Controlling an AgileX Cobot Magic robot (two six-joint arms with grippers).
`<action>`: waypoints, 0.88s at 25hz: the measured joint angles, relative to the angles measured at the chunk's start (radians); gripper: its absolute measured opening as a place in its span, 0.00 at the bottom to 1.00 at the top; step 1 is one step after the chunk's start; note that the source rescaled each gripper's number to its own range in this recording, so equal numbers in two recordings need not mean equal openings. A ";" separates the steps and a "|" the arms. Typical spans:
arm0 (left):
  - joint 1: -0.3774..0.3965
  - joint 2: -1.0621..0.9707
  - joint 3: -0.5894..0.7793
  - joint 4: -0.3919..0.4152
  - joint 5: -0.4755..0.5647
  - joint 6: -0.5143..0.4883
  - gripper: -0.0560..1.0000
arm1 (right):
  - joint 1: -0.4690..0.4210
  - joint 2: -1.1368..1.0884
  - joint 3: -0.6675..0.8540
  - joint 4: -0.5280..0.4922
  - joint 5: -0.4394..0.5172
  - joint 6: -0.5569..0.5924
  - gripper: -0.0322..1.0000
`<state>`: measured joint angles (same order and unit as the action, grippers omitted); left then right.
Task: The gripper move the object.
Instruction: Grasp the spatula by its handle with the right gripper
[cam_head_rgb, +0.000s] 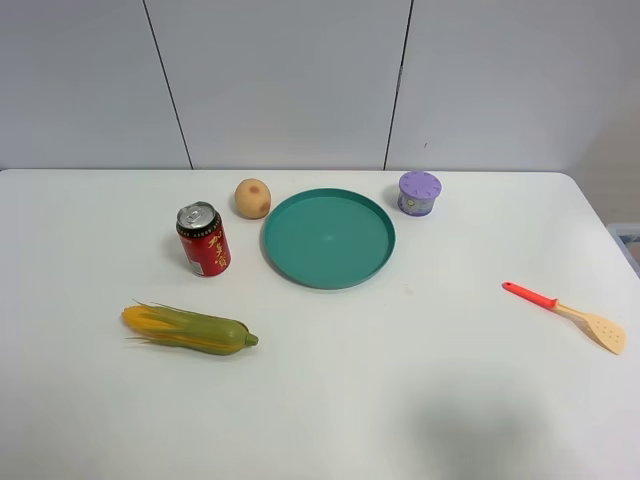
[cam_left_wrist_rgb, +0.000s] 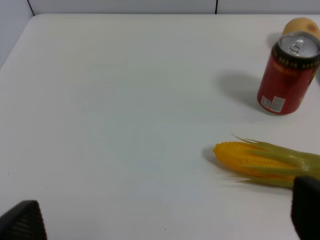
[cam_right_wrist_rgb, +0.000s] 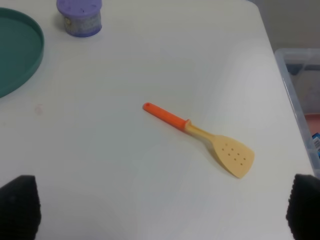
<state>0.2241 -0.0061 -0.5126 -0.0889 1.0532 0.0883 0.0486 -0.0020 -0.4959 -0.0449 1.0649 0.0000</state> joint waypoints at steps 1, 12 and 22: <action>0.000 0.000 0.000 0.000 0.000 0.000 1.00 | 0.000 0.000 0.000 0.000 0.000 0.000 1.00; 0.000 0.000 0.000 0.000 0.000 0.000 1.00 | 0.000 0.000 0.000 0.000 0.000 0.000 1.00; 0.000 0.000 0.000 0.000 0.000 0.000 1.00 | 0.000 0.000 0.000 0.000 0.000 0.000 1.00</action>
<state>0.2241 -0.0061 -0.5126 -0.0889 1.0532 0.0883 0.0486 -0.0020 -0.4959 -0.0449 1.0649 0.0000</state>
